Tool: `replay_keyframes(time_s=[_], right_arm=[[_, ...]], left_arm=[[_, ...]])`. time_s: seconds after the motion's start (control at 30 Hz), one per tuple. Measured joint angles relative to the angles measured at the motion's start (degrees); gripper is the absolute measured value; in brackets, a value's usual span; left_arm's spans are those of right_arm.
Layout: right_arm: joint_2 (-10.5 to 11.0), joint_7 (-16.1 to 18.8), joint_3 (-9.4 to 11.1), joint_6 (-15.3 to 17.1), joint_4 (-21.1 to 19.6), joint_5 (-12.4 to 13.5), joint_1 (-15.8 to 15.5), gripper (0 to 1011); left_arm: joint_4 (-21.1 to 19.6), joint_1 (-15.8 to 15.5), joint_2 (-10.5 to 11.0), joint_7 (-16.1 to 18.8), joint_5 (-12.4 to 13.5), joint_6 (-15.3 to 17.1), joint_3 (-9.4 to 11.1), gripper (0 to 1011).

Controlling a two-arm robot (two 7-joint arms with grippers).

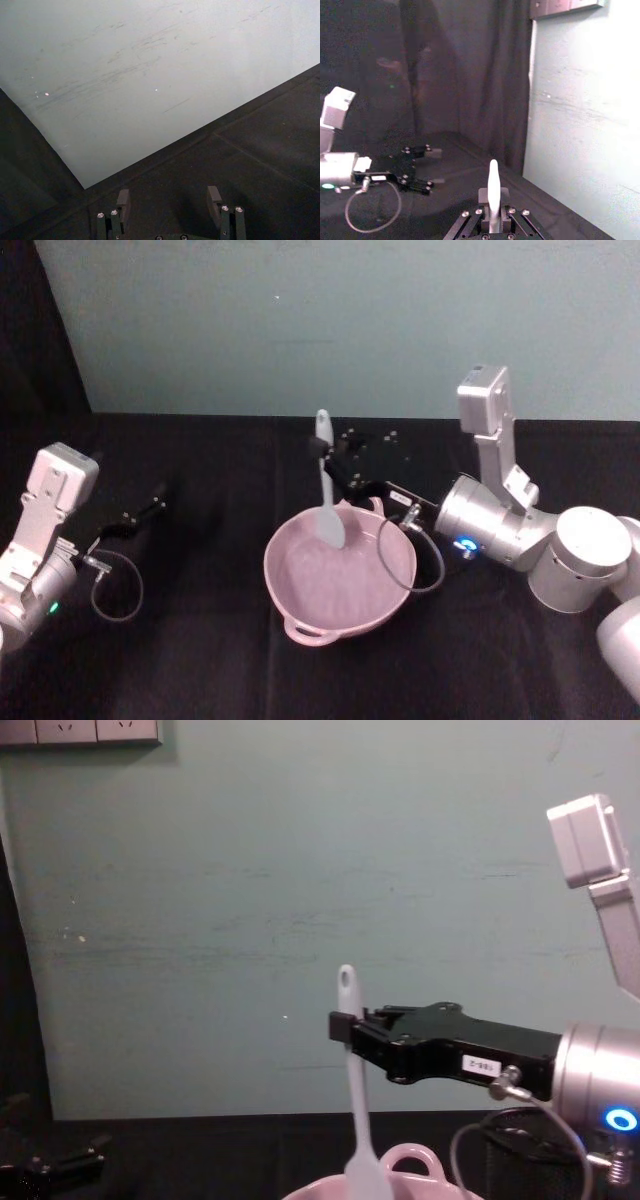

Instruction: Use the one hand to pick up the spoon and stir the clear water in the bowl.

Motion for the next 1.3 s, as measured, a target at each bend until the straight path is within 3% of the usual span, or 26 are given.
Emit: replay_keyframes(time_s=[0.4, 0.7, 0.9, 1.13, 1.3], right_arm=[[3.9, -2.3, 2.4, 2.0, -5.6, -0.9, -4.2, 126], [5.4, -1.8, 2.1, 2.8, -10.2, -0.8, -7.7, 126], [4.5, -0.3, 0.3, 2.9, -10.9, -0.4, -8.2, 126], [1.4, 1.8, -2.6, 2.1, -7.7, -0.6, -5.1, 126], [-0.1, 2.1, -3.4, 0.9, -5.3, -1.1, -3.1, 127]], left_arm=[[0.0, 0.0, 0.0, 0.0, 0.0, 0.0, 0.0, 1005], [0.0, 0.0, 0.0, 0.0, 0.0, 0.0, 0.0, 1005], [0.0, 0.0, 0.0, 0.0, 0.0, 0.0, 0.0, 1005], [0.0, 0.0, 0.0, 0.0, 0.0, 0.0, 0.0, 1005], [0.0, 0.0, 0.0, 0.0, 0.0, 0.0, 0.0, 1005]])
